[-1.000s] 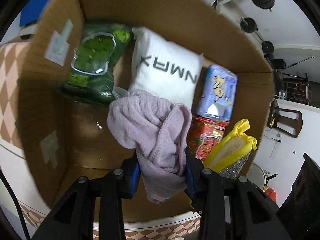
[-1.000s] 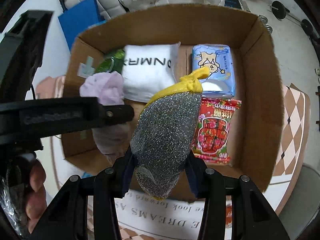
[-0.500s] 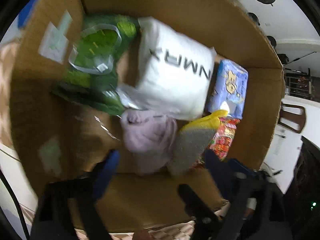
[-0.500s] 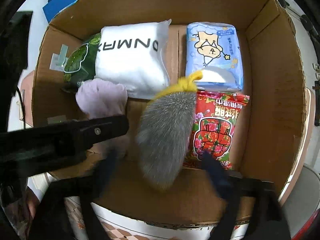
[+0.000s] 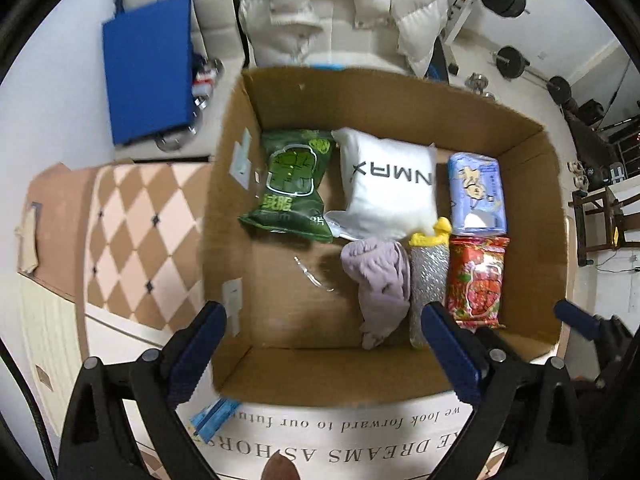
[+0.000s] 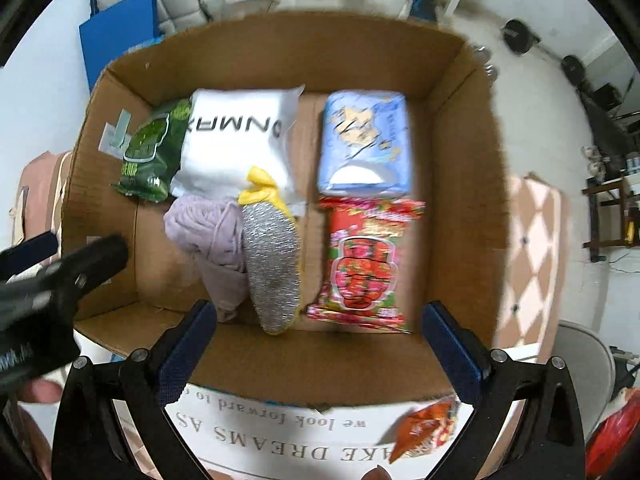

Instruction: Organize soft objects

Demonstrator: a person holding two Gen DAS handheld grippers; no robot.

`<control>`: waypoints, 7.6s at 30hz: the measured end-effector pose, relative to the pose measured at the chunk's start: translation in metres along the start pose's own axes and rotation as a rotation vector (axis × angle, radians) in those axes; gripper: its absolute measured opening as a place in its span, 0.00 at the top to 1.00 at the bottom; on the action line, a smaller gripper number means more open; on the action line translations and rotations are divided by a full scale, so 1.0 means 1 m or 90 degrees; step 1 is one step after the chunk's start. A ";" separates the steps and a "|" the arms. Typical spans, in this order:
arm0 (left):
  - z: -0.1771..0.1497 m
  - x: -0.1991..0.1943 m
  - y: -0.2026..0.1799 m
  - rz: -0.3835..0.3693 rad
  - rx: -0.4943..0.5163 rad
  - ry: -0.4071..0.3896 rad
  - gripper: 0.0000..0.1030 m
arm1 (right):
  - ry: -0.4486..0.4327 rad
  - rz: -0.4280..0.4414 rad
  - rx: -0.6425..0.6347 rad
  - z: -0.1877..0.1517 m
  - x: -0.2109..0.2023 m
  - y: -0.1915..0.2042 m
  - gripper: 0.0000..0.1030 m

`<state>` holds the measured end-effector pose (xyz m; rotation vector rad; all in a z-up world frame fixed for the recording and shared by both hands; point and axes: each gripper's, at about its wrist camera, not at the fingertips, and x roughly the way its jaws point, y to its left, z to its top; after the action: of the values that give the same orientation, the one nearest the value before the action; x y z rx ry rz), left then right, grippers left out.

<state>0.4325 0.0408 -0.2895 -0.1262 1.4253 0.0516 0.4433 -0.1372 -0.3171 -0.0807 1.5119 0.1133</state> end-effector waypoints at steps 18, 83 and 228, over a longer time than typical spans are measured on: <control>-0.082 -0.098 0.001 0.047 -0.005 -0.209 0.00 | -0.194 -0.011 0.024 -0.090 -0.116 -0.009 0.00; -0.228 0.029 0.053 -0.021 -0.022 0.054 0.88 | 0.058 0.019 0.158 -0.223 0.082 -0.092 0.59; -0.238 -0.303 -0.034 0.039 0.031 -0.380 0.00 | -0.428 -0.027 0.035 -0.290 -0.366 -0.050 0.00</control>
<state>0.1577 -0.0087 -0.0210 -0.0220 0.8326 0.0963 0.1421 -0.2316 0.0308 -0.0259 0.8414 0.0553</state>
